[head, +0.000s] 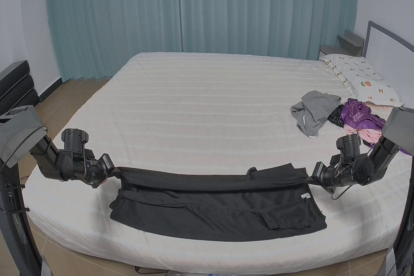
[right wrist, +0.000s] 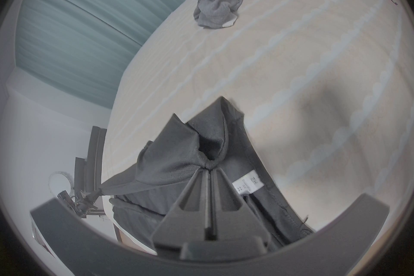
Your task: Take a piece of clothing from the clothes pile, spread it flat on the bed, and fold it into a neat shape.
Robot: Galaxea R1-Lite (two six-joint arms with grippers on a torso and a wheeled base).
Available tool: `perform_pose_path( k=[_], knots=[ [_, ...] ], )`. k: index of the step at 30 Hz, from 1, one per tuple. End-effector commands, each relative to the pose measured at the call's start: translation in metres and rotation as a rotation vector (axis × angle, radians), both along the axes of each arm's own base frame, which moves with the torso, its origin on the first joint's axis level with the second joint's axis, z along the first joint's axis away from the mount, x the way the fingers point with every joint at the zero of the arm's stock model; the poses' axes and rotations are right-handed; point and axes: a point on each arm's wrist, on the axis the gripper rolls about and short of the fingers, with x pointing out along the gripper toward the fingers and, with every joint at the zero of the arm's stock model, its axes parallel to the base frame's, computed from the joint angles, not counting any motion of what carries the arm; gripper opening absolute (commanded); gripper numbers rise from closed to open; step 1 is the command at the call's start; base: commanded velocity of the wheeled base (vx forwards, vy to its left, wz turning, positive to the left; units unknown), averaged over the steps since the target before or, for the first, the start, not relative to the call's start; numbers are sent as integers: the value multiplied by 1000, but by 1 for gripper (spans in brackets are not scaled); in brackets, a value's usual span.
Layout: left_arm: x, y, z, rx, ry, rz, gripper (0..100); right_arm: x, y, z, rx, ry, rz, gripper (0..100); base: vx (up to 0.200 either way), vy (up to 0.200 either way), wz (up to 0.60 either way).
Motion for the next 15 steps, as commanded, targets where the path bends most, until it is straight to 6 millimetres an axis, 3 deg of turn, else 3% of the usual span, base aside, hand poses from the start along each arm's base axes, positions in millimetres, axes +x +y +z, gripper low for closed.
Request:
perform_pose_path(
  k=[1, 5, 6, 15],
  knots=[
    [-6, -2, -6, 8, 25, -13, 0, -7, 1, -11, -20, 40, 23, 0, 0, 0, 0],
    [-9, -2, -8, 33, 31, -27, 0, -12, 1, -18, -57, 47, 62, 0, 0, 0, 0],
    [-10, -2, -9, 34, 34, -29, 100, -12, 2, -18, -64, 51, 68, 100, 0, 0, 0],
    [-11, -1, -5, 36, 28, -25, 100, -7, 0, -3, -58, -7, 57, 100, 0, 0, 0]
  ],
)
